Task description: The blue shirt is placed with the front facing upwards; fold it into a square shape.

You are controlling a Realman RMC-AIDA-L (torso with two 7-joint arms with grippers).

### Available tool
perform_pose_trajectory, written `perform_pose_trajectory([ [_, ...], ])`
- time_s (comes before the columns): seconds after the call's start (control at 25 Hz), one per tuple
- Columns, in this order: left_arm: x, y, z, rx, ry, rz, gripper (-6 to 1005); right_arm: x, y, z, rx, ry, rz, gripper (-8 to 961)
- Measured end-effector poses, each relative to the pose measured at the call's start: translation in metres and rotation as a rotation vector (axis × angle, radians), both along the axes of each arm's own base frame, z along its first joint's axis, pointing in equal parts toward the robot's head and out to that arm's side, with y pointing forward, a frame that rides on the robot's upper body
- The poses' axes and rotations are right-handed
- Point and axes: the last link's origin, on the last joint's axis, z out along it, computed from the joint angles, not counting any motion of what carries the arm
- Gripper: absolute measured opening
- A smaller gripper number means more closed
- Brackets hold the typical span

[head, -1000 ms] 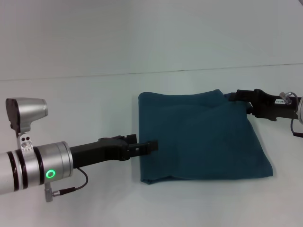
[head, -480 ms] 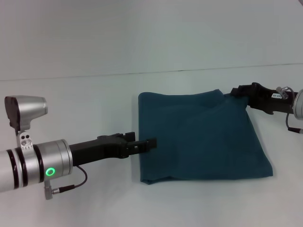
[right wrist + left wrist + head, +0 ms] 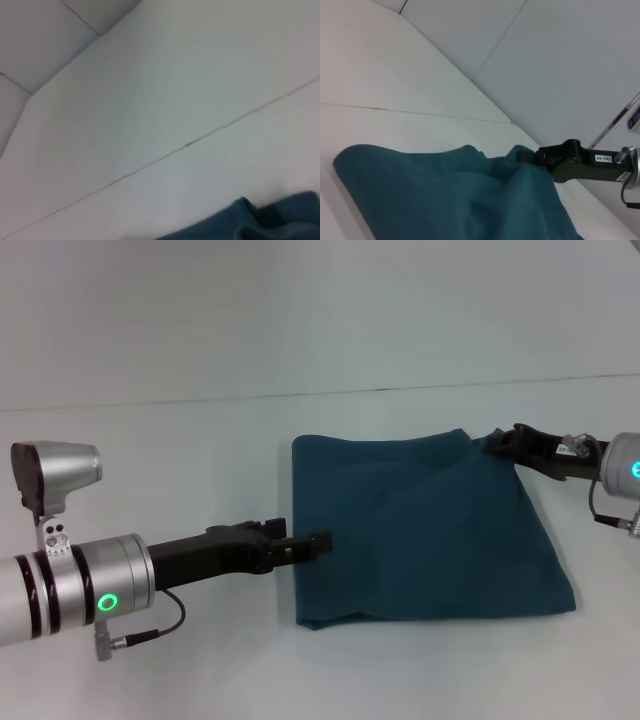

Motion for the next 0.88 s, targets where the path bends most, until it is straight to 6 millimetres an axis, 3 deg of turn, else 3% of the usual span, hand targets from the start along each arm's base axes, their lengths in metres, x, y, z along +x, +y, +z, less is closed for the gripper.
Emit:
perform_pose_trajectory([
  [0.16,0.0,0.001,-0.001,0.004,0.002,0.004,899,-0.009,0.008,0.002,0.015,-0.049,0.058,29],
  [0.48,-0.001,0.001,-0.002,0.01,-0.001,0.019,898,-0.035,0.019,0.016,0.022,-0.091,0.2,29],
  [0.88,0.0,0.001,-0.004,0.008,-0.005,0.026,896,-0.005,0.012,0.013,0.047,-0.149,0.095,30],
])
